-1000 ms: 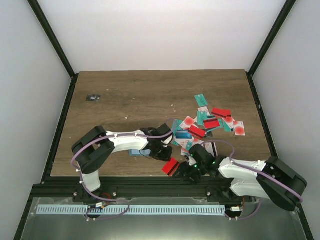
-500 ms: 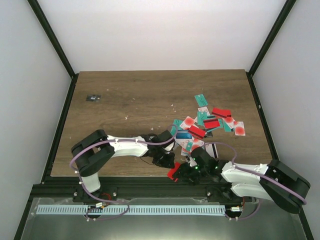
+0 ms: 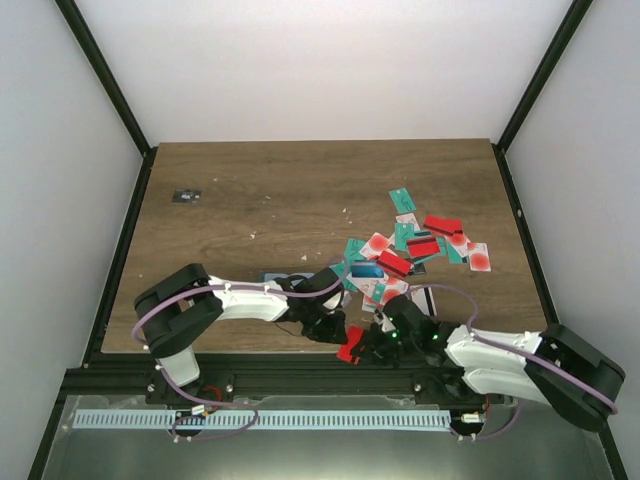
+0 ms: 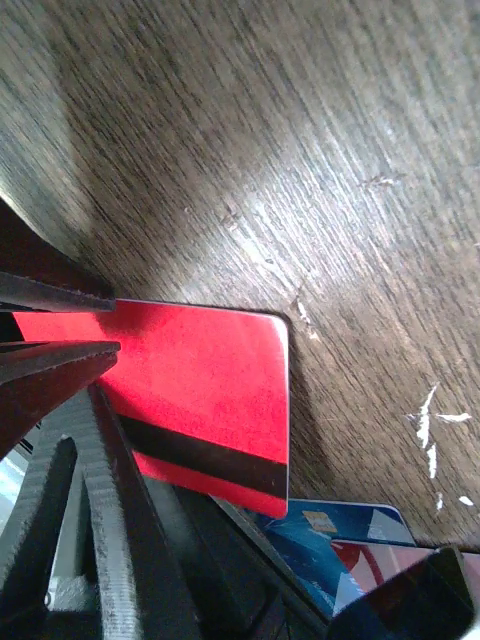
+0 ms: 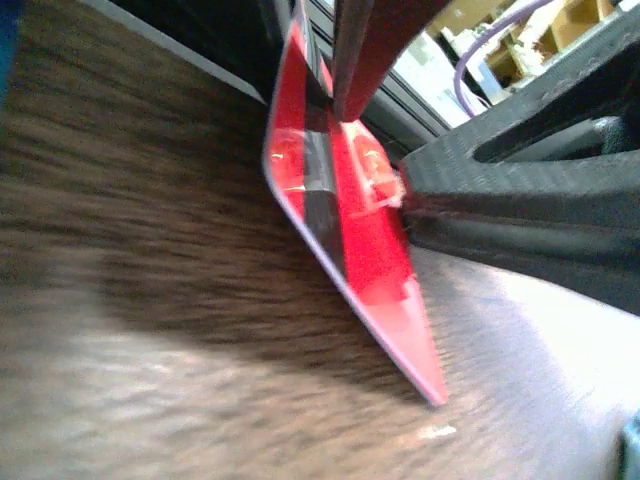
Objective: Put the credit cards into the card holder
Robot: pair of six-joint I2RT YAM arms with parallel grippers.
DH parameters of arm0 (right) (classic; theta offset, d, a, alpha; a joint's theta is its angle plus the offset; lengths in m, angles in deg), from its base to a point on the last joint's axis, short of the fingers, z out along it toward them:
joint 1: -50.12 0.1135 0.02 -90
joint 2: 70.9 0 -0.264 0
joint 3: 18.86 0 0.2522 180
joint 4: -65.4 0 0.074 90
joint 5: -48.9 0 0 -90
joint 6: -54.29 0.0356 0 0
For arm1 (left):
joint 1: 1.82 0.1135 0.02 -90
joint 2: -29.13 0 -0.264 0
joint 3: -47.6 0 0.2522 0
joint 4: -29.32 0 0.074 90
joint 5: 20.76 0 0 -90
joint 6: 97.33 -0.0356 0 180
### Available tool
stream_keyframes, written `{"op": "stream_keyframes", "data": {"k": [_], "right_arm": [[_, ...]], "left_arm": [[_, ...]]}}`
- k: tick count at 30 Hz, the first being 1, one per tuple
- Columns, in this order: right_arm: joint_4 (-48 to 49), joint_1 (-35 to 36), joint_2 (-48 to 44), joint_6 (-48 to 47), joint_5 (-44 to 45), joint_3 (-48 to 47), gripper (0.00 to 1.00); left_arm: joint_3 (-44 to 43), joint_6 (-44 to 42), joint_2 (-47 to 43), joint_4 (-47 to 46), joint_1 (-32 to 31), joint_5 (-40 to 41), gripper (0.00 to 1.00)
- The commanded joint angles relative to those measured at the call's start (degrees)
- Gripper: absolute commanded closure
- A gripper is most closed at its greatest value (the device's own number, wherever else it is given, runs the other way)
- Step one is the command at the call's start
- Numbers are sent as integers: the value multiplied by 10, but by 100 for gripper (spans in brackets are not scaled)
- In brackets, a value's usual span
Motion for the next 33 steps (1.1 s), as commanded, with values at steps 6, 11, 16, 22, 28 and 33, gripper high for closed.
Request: {"op": "stream_keyframes", "data": {"k": [6,11,16,22,28,33], "right_arm": [[-74,-4,-78,-17,64,-21,99],[-137,-21,-129,-102,67,-84,99],[-159,-68,-90,-200,-3,-167,99],[-128,-96,28,-301,-112,-276,99],[-102,-120,111,-367,-235,-363,99],[-97,-143,130,-398,-312,-412,99]], "left_arm": [[-3,-5,-32,81,0,42,88],[-30,-35,-129,154,48,81,82],[-32,-70,-218,219,141,95,79],[-26,-119,-281,237,248,39,78],[5,-125,-339,136,303,-100,63],[18,-116,-359,76,315,-170,51]]}}
